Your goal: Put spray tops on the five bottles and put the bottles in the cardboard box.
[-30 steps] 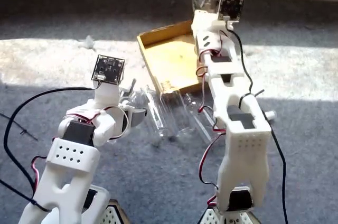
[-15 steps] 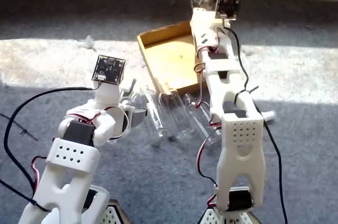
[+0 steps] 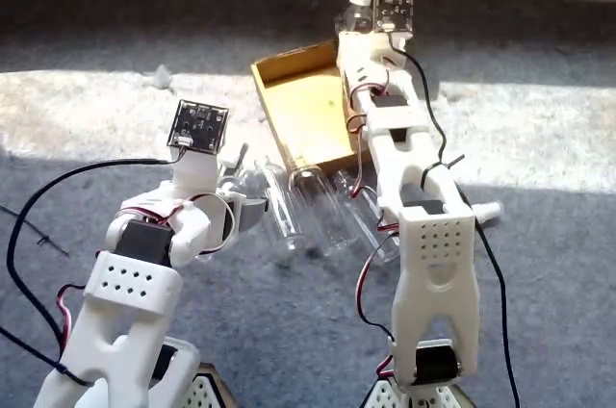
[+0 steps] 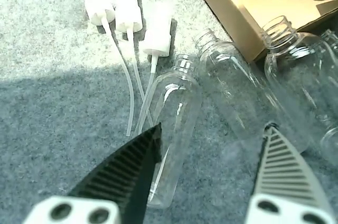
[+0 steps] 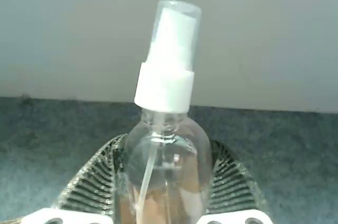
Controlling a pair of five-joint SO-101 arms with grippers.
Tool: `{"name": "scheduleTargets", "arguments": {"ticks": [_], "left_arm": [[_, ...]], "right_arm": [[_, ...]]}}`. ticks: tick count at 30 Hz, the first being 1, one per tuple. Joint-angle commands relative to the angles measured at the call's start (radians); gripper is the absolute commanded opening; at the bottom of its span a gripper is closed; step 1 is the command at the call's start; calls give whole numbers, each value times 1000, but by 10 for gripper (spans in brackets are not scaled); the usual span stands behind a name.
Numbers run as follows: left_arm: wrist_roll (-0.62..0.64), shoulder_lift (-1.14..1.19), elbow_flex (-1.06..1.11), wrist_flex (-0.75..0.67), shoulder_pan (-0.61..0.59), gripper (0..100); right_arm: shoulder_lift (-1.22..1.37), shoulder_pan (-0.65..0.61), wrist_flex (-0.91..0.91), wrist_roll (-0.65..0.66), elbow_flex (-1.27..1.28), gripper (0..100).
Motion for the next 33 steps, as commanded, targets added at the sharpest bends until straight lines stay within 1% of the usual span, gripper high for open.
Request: {"name": "scheduleTargets", "arguments": {"ticks": [1,4,6,16,26,28,33], "left_arm": [[-9,-8,-7,-18,-4,281],[-9,-8,-7,-18,-4,281],[-9,-8,-7,-18,-4,281],[-9,-8,-7,-18,-4,281],[-9,-8,-7,-18,-4,281],[-9,-8,-7,-18,-4,281],[-9,-8,-7,-18,-4,281]], "right_arm": [[-125,1,-16,12,-1,5],[-102,1,-176,12,42,5],[-76,1,-248,12,73,5],[18,-1,-263,11,90,5],[30,1,-263,12,90,11],[30,1,-263,12,90,34],[30,1,-263,11,90,163]]}}
